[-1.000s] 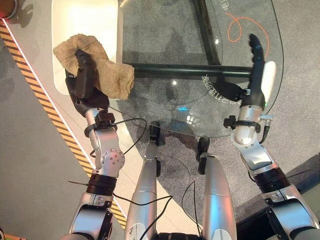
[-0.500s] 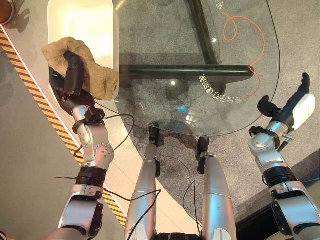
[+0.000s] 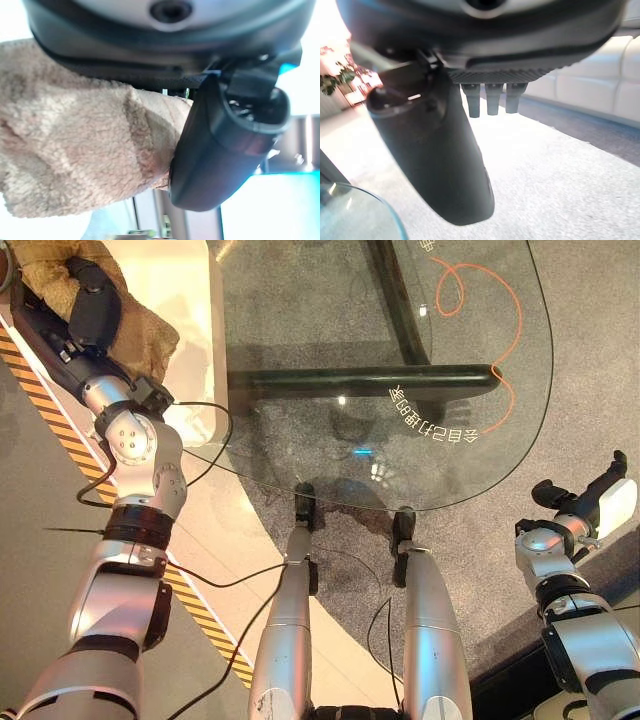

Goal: Wipe the table with a cloth and put it in the basket.

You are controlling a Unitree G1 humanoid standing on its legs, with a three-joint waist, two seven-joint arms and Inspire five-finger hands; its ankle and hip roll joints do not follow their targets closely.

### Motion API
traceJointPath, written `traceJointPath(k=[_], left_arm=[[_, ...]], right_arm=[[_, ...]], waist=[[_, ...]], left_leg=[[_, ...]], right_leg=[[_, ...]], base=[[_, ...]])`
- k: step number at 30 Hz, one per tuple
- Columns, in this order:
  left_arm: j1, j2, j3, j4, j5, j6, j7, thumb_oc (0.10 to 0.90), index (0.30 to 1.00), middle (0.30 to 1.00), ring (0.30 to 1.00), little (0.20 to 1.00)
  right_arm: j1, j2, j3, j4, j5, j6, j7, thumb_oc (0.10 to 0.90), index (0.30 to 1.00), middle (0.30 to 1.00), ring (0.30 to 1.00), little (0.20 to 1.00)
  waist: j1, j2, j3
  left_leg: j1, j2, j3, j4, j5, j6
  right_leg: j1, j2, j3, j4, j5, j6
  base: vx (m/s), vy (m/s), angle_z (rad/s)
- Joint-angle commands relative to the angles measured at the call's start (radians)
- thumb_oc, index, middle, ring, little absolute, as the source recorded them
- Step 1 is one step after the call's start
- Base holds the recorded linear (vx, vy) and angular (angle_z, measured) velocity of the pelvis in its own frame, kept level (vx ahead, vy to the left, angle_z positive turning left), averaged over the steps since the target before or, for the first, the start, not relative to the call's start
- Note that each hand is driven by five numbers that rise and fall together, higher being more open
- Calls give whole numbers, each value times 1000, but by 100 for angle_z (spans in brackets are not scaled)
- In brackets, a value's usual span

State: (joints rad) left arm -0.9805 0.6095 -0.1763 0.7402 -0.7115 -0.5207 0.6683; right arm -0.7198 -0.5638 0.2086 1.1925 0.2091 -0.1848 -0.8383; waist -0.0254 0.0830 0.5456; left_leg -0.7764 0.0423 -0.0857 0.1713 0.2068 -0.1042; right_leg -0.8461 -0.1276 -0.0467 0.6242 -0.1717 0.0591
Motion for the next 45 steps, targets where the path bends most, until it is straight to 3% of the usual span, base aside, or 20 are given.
traceJointPath(k=[1, 9, 15, 33, 41, 42, 44, 45], left_arm=[[-141, 129, 25, 26, 121, -58, 74, 100, 300, 300, 300, 200], [-207, 157, -41, 180, 201, 35, 147, 100, 300, 300, 300, 200], [-223, 173, -56, 276, 186, 131, 116, 100, 300, 300, 300, 200], [-273, 213, -123, 433, 283, 310, 21, 100, 300, 300, 300, 200], [-278, 222, -154, 442, 287, 333, -15, 100, 300, 300, 300, 200], [-274, 221, -155, 441, 282, 338, -16, 147, 340, 340, 340, 247], [-272, 220, -155, 442, 280, 346, -15, 487, 632, 632, 632, 587], [-273, 218, -154, 446, 278, 349, -13, 800, 900, 900, 900, 900]], right_arm=[[-15, -58, 27, 24, 13, 4, 3, 800, 900, 900, 900, 900], [1, -28, 68, 91, -5, 77, 84, 800, 900, 900, 900, 900], [22, -9, 92, 98, -21, 103, 121, 800, 900, 900, 900, 900], [13, -13, 109, 74, -44, 89, 123, 800, 900, 900, 900, 900], [17, -15, 105, 61, -48, 78, 115, 800, 900, 900, 900, 900], [20, -13, 102, 59, -51, 78, 113, 800, 900, 900, 900, 900], [21, -11, 100, 59, -53, 76, 111, 800, 900, 900, 900, 900], [21, -10, 99, 60, -51, 74, 112, 800, 900, 900, 900, 900]], waist=[[5, -37, -26], [-11, -40, -26], [-23, -43, -26], [-44, -70, -26], [-48, -74, -26], [-48, -74, -26], [-48, -74, -26], [-48, -75, -26]], left_leg=[[37, -80, 102, 140, -212, 89], [17, -77, 105, 149, -209, 88], [7, -78, 105, 152, -208, 89], [-52, -77, 102, 175, -212, 98], [-68, -80, 106, 177, -217, 102], [-70, -81, 107, 179, -219, 103], [-72, -81, 109, 180, -220, 104], [-73, -81, 108, 180, -221, 106]], right_leg=[[68, 77, -31, -241, 116, -10], [40, 86, -19, -228, 114, -16], [27, 91, -12, -225, 115, -17], [-31, 110, 9, -225, 138, -11], [-48, 110, 20, -240, 155, -4], [-50, 110, 21, -240, 156, -2], [-53, 108, 22, -242, 161, -1], [-54, 107, 23, -243, 163, 0]], base=[[31, 46, 0], [17, 56, -2], [18, 53, -1], [13, 37, -2], [14, 37, -3], [20, 42, -1], [7, 15, -1], [0, 0, 0]])
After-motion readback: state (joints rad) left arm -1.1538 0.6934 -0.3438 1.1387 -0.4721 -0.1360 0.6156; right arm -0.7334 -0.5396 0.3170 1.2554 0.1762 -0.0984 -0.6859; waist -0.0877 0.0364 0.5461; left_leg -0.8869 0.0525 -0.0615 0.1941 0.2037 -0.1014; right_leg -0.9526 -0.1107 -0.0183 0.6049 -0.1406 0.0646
